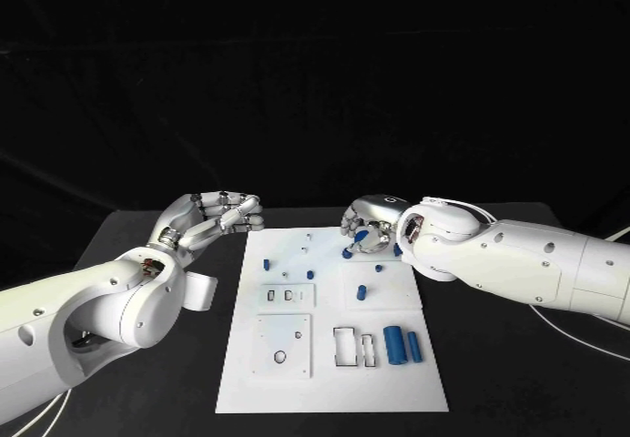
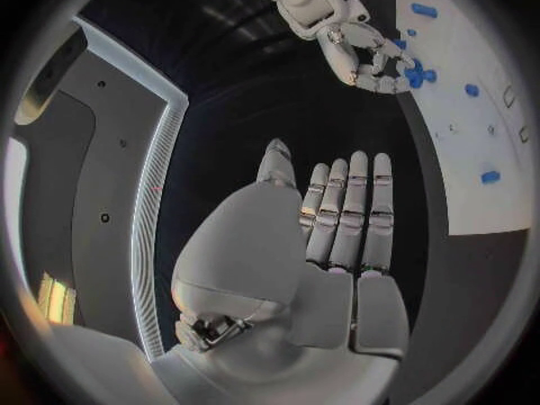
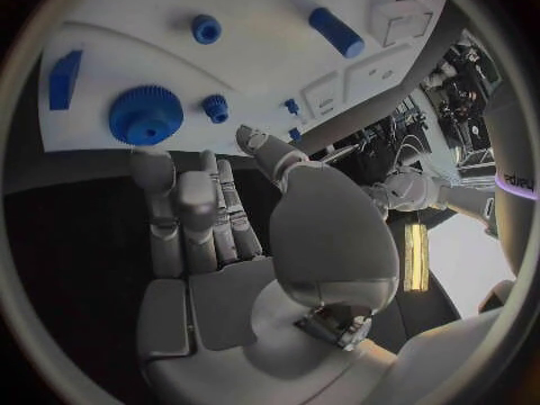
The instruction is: Assemble the parts on the task board
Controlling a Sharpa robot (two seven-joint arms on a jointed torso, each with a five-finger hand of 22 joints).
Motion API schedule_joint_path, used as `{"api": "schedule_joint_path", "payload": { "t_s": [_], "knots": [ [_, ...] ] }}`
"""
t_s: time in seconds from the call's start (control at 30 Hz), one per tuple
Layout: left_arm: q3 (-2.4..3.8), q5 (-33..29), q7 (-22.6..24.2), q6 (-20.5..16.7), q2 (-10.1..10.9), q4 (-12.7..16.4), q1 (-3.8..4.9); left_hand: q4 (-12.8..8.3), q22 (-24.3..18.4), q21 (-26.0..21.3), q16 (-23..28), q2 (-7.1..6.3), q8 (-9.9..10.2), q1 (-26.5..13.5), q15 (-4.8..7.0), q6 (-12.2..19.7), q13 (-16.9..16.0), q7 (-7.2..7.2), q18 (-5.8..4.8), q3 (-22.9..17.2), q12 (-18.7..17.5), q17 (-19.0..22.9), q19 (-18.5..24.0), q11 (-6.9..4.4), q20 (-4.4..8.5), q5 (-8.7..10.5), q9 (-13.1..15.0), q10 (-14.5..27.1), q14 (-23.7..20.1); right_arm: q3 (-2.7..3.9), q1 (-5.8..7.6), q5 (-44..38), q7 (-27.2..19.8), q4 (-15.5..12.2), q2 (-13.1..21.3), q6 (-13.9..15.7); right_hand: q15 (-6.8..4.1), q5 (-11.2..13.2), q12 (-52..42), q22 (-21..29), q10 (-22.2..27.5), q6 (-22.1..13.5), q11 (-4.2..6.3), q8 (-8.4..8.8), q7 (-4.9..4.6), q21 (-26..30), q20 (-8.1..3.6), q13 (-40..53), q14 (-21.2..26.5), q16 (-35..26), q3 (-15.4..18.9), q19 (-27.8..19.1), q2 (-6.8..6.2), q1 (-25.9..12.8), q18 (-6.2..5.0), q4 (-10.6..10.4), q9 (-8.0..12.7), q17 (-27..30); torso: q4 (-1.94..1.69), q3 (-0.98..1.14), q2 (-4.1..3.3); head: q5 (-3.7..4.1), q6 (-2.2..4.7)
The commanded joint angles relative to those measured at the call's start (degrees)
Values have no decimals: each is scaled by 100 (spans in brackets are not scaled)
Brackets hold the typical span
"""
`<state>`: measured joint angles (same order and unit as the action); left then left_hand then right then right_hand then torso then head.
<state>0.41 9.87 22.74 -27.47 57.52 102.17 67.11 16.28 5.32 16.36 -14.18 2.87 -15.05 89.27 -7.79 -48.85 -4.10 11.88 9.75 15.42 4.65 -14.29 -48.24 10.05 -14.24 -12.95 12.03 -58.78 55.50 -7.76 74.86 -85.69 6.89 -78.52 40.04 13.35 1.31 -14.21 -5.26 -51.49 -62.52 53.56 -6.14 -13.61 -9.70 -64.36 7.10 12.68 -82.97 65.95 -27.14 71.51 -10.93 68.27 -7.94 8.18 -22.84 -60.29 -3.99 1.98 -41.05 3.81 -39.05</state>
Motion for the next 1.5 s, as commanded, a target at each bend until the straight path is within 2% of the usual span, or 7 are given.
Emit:
{"api": "schedule_joint_path", "payload": {
  "t_s": [0.03,0.43,0.57,1.03,1.2,1.3,1.5],
  "knots": [
    [9,30,-21,110,5,41,24,1,-11,-34,25,-5,30,-57,-22,23,8,33,66,49,-34,-14,-47,13,4,35,7,23,-27,1,-10,-403,206,13,-24,-310,-2,-18,38,-522,56,35,-3,47,3,-392,10,18,-105,364,-23,173,-42,0,159,-36,-40,-326,-41,16,-56,4,8],
    [11,-2,-35,112,28,51,45,0,-14,-38,31,-2,34,-60,-23,27,8,36,65,60,-42,-19,-50,14,3,45,11,28,-30,-1,-43,-500,273,59,-63,-441,-10,-30,46,-1590,7,118,11,46,31,-1155,16,43,-305,1007,-163,602,-29,17,327,-90,-138,-947,-62,30,-106,7,17],
    [11,-14,-39,112,29,46,49,0,-17,-41,36,4,36,-62,-24,30,9,38,65,68,-48,-24,-52,15,2,49,14,31,-32,-2,-53,-501,265,68,-86,-436,-12,152,55,-1801,-35,169,24,43,47,-1302,13,40,-319,1105,-315,669,-16,34,357,-118,-177,-1017,-63,38,-122,6,26],
    [11,-35,-60,114,38,32,62,0,-20,-44,39,10,38,-63,-25,32,9,38,65,73,-52,-27,-53,17,2,51,16,33,-33,-4,-78,-485,277,130,-141,-441,-51,217,48,-2342,-251,368,79,-42,124,-1656,-12,20,-348,1276,-723,915,96,26,453,-270,-295,-1131,-70,57,-169,6,17],
    [11,-41,-66,118,38,31,65,0,-20,-44,39,10,38,-63,-25,32,9,38,65,73,-52,-27,-53,17,2,51,16,33,-33,-4,-80,-483,296,145,-154,-408,-90,509,78,-2529,-401,498,128,-123,177,-1774,-45,9,-354,1341,-1008,995,207,124,485,-306,-386,-1169,-70,62,-175,3,10],
    [11,-45,-70,120,40,31,66,0,-23,-47,43,17,41,-65,-26,36,9,40,65,80,-58,-32,-55,19,2,51,19,38,-34,-5,-80,-495,307,150,-158,-347,-116,537,79,-2638,-517,568,158,-189,201,-1841,-68,15,-354,1367,-1121,1046,257,183,506,-305,-462,-1174,-71,64,-182,1,2],
    [11,-55,-81,131,49,25,69,0,-25,-49,46,22,45,-67,-27,41,10,43,65,86,-64,-36,-57,21,1,51,21,43,-35,-4,-82,-529,309,73,-145,170,-142,577,75,-2757,-629,617,192,-260,222,-1913,-92,30,-353,1386,-1199,1109,293,237,529,-290,-550,-1174,-62,68,-189,-12,13]
  ]
}}
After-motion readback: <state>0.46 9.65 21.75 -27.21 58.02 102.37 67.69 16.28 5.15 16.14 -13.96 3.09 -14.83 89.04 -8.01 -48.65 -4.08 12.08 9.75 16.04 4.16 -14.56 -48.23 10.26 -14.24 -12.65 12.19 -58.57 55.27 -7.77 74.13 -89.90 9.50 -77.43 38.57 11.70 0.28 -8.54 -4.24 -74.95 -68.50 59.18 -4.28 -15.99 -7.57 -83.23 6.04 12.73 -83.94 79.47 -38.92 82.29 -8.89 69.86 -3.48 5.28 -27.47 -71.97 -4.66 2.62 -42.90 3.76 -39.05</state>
